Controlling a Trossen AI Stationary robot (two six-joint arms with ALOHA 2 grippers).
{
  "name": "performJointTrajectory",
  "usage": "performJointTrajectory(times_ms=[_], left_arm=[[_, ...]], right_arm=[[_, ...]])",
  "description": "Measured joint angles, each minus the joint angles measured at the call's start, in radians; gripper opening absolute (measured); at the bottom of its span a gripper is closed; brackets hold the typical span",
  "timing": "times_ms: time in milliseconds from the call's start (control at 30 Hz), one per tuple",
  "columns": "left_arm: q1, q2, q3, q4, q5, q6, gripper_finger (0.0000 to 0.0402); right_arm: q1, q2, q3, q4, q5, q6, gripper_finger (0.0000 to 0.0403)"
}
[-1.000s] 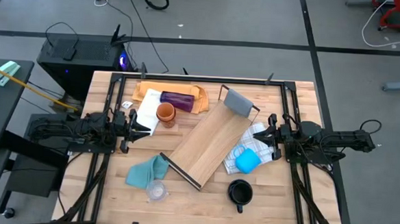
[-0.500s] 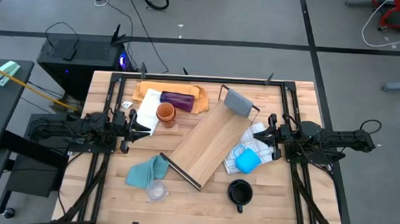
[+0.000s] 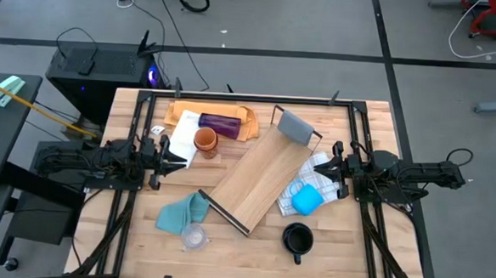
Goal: Stack small to large cups/mugs on shelf
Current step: Put the orange cup on the shelf
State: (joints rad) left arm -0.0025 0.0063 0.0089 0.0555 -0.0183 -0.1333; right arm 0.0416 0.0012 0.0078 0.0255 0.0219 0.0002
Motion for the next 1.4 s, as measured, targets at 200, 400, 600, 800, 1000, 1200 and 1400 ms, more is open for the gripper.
performJointTrajectory(times_ms=[200,400,600,800,1000,1200,1400], left_arm=[[0.000,0.000,0.000,0.000,-0.001,0.047,0.0080],[0.000,0.000,0.000,0.000,-0.015,0.043,0.0084],[0.000,0.000,0.000,0.011,-0.059,0.041,0.0079],[0.000,0.000,0.001,0.275,-0.137,0.018,0.0079],[0.000,0.025,0.201,0.348,-0.146,0.114,0.0070],[0.000,0.254,0.584,0.068,-0.111,0.197,0.0056],[0.000,0.631,1.017,-0.265,-0.040,0.198,0.0051]], right_arm=[[0.000,0.000,0.000,0.000,0.000,0.000,0.0041],[0.000,0.000,0.000,0.000,0.001,-0.060,0.0041],[0.000,0.000,0.000,0.000,0.003,-0.219,0.0041],[0.000,0.000,0.000,0.000,0.004,-0.192,0.0041],[0.000,0.000,0.000,0.049,0.005,-0.176,0.0041],[0.000,0.000,0.001,0.132,0.006,-0.176,0.0041],[0.000,0.000,0.001,0.140,0.006,-0.175,0.0041]])
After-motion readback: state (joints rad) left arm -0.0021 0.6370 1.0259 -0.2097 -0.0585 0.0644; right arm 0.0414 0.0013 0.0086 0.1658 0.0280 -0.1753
